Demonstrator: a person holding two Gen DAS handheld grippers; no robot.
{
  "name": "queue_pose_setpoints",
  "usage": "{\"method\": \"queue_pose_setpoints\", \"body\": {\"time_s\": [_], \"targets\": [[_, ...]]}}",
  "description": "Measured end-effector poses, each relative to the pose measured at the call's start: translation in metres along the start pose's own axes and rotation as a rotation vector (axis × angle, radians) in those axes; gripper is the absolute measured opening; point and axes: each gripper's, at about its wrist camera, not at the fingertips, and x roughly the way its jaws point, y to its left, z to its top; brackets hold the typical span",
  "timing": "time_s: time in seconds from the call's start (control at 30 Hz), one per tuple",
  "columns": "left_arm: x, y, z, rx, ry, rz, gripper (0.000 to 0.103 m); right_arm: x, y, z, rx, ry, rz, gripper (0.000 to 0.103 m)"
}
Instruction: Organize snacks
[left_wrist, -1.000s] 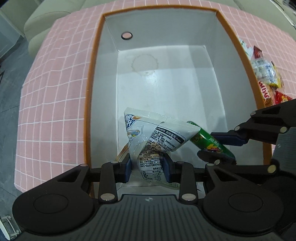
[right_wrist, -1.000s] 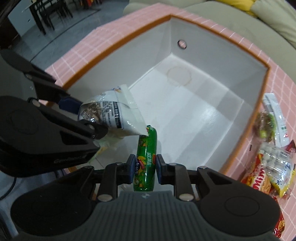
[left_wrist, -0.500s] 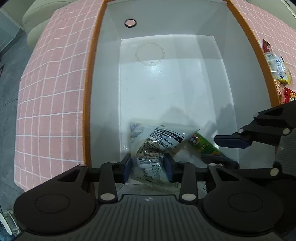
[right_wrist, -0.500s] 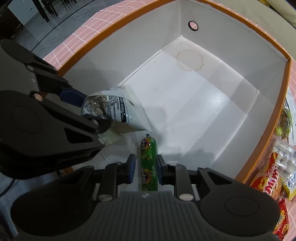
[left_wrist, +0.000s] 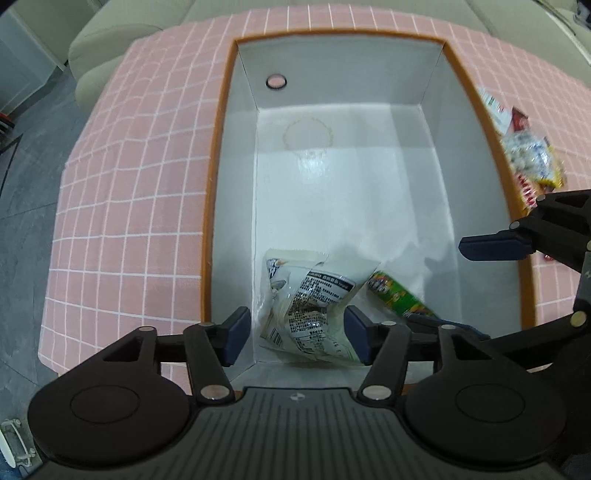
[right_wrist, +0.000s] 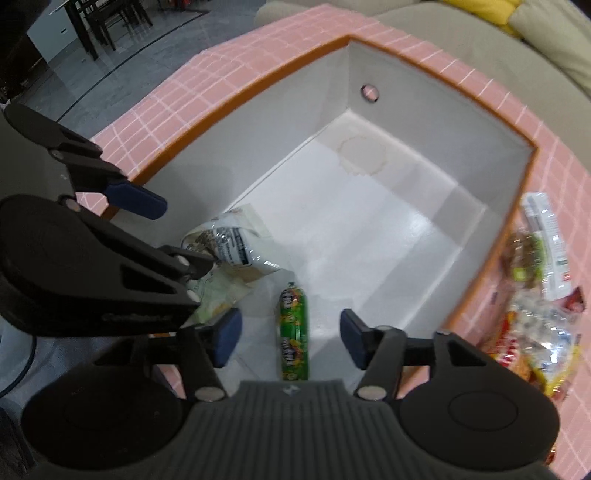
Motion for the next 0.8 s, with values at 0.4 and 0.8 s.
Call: {"method": "queue_pose_setpoints", "body": {"time_s": [0.4,0.8], "targets": [[-0.059,-0.022,-0.017,-0.002,-0.181,0.01,0.073,-0.074,-0.003,-0.033,0.006,-0.247,-0.053,0.066],[-0.103,-0.073,-0.049,-0.008,-0.425,-0.063,0.073,-0.127,-0.008,-0.114,0.057,-0.514,-0.205,0.067]]}}
